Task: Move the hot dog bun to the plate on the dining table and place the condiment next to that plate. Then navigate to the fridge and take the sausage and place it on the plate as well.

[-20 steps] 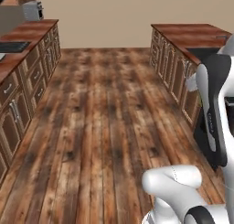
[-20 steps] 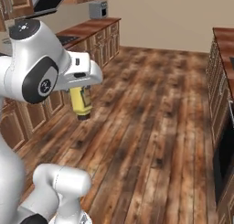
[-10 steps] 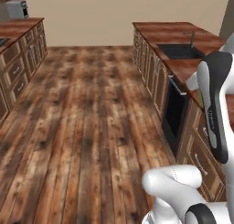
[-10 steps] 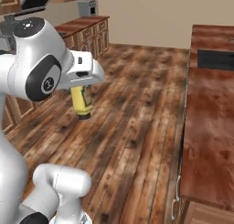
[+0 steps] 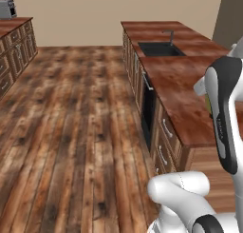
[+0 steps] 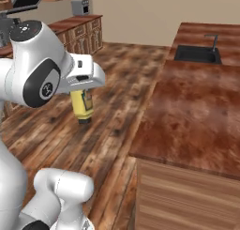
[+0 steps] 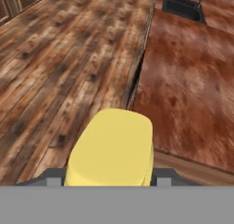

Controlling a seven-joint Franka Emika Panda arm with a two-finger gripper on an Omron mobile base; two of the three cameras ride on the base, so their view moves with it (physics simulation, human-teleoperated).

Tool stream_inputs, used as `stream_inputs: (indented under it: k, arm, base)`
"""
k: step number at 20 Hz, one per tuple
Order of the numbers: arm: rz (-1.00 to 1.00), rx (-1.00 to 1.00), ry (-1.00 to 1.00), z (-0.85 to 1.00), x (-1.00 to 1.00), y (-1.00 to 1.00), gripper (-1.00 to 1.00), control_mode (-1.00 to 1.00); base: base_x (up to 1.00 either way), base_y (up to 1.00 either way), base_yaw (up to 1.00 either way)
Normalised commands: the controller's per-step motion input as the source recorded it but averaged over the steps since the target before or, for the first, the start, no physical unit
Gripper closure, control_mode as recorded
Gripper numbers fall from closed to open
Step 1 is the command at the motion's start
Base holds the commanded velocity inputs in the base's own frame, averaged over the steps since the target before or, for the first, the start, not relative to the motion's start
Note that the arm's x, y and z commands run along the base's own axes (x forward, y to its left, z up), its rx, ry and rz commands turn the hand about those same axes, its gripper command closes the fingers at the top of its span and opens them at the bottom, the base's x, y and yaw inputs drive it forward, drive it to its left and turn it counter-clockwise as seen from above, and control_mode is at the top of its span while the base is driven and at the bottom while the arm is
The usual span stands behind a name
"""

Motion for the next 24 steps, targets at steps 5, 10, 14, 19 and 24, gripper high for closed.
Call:
stream_inputs:
  k: [5, 10, 14, 19, 24]
  arm:
    - [0.0, 0.0, 0.0, 0.0, 0.0, 0.0, 1.0, 1.0]
    - [0.0, 0.0, 0.0, 0.0, 0.0, 0.0, 1.0, 1.0]
    - [0.0, 0.0, 0.0, 0.0, 0.0, 0.0, 1.0, 1.0]
    - [0.0, 0.0, 0.0, 0.0, 0.0, 0.0, 1.0, 1.0]
    - [0.0, 0.0, 0.0, 0.0, 0.0, 0.0, 1.0, 1.0]
  base:
    - [0.26, -1.0, 0.08]
    - [0.27, -1.0, 0.08]
    - [0.19, -1.0, 0.08]
    - [0.06, -1.0, 0.05]
    - [-0.01, -1.0, 0.0]
